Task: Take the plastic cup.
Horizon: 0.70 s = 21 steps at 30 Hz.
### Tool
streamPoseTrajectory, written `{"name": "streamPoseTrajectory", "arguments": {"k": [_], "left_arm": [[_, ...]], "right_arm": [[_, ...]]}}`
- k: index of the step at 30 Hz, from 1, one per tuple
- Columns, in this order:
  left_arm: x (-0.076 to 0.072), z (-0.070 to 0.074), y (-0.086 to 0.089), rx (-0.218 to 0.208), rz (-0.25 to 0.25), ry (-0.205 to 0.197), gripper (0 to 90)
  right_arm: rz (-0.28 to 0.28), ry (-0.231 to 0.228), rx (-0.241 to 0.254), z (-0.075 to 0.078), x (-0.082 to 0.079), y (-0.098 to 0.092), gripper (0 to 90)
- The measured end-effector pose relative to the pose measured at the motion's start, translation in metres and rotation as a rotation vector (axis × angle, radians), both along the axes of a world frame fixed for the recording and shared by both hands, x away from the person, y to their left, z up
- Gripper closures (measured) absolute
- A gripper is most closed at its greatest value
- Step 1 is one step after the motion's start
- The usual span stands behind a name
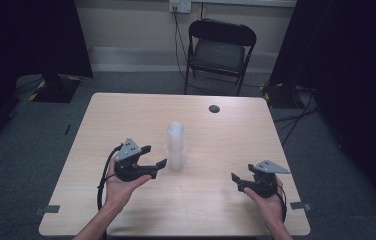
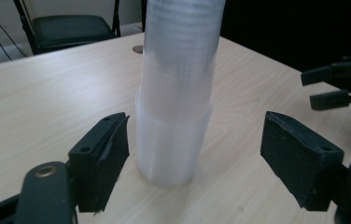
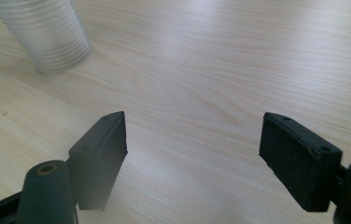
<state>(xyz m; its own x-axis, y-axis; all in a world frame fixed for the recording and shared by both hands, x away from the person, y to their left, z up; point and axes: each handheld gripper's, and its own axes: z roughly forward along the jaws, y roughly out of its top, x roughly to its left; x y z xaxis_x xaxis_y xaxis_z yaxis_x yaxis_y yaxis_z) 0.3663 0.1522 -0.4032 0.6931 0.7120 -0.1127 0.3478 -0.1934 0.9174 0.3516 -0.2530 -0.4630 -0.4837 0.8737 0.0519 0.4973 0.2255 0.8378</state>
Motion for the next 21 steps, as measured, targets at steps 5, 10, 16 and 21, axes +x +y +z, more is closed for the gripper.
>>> {"name": "streamPoseTrajectory", "arguments": {"k": [5,10,16,21], "left_arm": [[0.011,0.013,-0.009,-0.039,-0.002,-0.003,20.2],[0.016,0.020,-0.014,-0.026,0.006,-0.025,16.4],[0.031,0.024,-0.018,-0.039,-0.035,-0.021,16.3],[0.039,0.027,-0.025,-0.026,-0.043,-0.064,16.5]], "right_arm": [[0.009,0.002,0.004,0.000,0.000,0.000,22.7],[0.018,0.000,0.010,0.000,0.000,0.002,21.8],[0.028,0.006,0.009,-0.001,0.001,0.003,20.3],[0.030,-0.001,0.014,0.000,0.001,0.003,20.1]]}}
